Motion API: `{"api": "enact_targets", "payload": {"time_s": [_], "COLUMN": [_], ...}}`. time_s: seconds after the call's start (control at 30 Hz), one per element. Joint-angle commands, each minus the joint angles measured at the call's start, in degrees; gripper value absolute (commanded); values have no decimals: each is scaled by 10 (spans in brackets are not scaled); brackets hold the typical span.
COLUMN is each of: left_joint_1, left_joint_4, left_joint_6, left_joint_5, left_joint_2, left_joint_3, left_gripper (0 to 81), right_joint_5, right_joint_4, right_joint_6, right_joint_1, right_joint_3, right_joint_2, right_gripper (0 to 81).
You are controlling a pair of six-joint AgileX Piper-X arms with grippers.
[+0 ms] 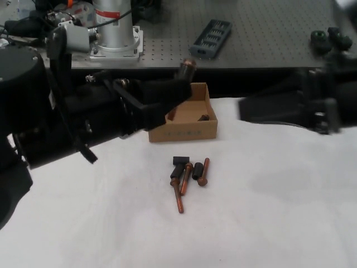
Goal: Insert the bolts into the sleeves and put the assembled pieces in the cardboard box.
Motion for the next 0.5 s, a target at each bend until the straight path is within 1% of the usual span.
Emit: {"api": "enact_targets", "payload": {"time_s": [0.0, 0.1, 0.17, 0.2, 0.33, 0.47], "left_joint_1": [38, 59, 72, 76, 89, 98], "left_joint_4": [28, 60, 82, 97, 148, 183], "left_joint_6": [11, 21, 29, 36, 78, 102], "left_joint_5": [4, 15, 23, 24, 36, 36], "left_joint_2": [71, 141, 184, 210, 306, 402], "left_joint_3": [-37, -84, -121, -145, -249, -363], "left_gripper": [6, 6, 6, 6, 6, 6], "right_joint_5": [22, 38, 52, 58, 59, 70], "right_joint_4": [82, 131, 146, 146, 145, 145], "right_joint_6": [-72, -119, -138, -138, -149, -161], "right_joint_1": [-39, -72, -86, -91, -102, -102], "right_joint_3": [-4, -4, -4, -3, -3, -3], "right_joint_2": [-21, -34, -41, -42, -42, -42], "right_gripper": [208, 86, 6, 27, 28, 28]}}
